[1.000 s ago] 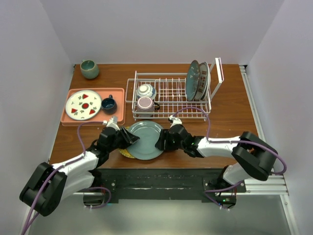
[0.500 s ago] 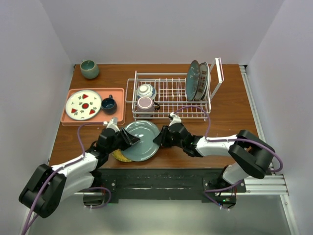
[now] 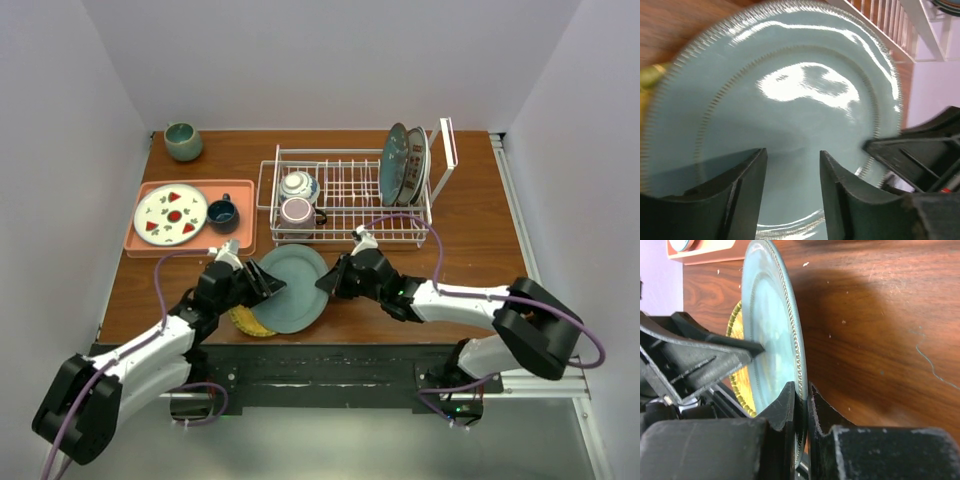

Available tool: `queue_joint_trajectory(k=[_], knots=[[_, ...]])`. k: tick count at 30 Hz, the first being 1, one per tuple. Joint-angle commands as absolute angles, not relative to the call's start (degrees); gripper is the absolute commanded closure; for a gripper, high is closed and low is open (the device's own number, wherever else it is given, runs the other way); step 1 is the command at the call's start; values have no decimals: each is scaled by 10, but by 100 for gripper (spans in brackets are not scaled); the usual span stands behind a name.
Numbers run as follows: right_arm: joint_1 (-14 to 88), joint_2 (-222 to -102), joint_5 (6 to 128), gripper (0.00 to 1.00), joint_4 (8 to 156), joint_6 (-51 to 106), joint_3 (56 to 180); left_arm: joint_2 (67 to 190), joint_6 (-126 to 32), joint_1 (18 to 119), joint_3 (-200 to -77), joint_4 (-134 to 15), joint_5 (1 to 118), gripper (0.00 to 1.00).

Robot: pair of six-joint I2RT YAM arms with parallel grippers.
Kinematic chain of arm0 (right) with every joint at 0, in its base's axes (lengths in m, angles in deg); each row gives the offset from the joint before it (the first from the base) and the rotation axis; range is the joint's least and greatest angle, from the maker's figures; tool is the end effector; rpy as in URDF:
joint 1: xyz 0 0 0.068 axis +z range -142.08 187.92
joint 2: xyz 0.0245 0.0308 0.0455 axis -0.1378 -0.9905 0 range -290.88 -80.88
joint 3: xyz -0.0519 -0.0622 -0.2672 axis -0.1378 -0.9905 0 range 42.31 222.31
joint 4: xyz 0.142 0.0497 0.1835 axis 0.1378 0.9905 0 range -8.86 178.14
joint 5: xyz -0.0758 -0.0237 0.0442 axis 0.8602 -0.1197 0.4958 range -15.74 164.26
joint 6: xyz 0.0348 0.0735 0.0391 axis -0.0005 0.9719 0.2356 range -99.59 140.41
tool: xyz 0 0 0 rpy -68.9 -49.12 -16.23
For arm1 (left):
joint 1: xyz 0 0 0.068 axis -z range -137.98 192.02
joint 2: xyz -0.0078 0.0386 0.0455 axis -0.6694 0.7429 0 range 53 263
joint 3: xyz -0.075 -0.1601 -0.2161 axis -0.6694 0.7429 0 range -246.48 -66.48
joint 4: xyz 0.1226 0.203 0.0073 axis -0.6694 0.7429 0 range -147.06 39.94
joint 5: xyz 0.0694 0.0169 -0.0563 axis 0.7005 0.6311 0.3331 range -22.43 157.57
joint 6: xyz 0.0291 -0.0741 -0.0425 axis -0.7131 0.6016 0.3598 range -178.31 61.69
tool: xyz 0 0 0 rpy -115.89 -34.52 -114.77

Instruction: Load the mixed dishes into the dish rack

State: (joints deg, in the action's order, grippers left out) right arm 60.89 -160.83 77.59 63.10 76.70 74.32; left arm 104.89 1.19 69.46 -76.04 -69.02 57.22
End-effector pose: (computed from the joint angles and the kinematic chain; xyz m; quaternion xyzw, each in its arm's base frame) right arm 0.1832 0.2350 0.1805 0.0397 0.8644 0.3936 0.3103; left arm 0.1599 -0.0993 0.1458 -0.1955 0.8429 -0.3975 0.3055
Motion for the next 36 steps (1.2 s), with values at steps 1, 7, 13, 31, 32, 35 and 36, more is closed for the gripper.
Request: queue_joint_trajectory(k=[1, 7, 13, 31, 32, 35, 36], knots=[[614, -1549, 766, 100, 738, 700, 770, 1015, -57, 696, -825, -505, 633, 42], [615, -1503, 746, 100, 805, 683, 852, 977, -125, 696, -937, -389, 698, 29], [615, -1471, 766, 100, 877, 640, 916, 947, -147, 696, -990, -335, 746, 18], [615, -1416, 1046, 100, 1028, 499, 1142, 911, -161, 696, -1017, -289, 807, 9], [614, -1421, 1072, 100, 1032, 485, 1155, 911, -161, 696, -1016, -290, 806, 9], [614, -1447, 1177, 100, 1039, 452, 1199, 912, -162, 696, -1014, -291, 805, 9], [614, -1454, 1205, 100, 1040, 444, 1209, 912, -162, 696, -1013, -292, 805, 9]])
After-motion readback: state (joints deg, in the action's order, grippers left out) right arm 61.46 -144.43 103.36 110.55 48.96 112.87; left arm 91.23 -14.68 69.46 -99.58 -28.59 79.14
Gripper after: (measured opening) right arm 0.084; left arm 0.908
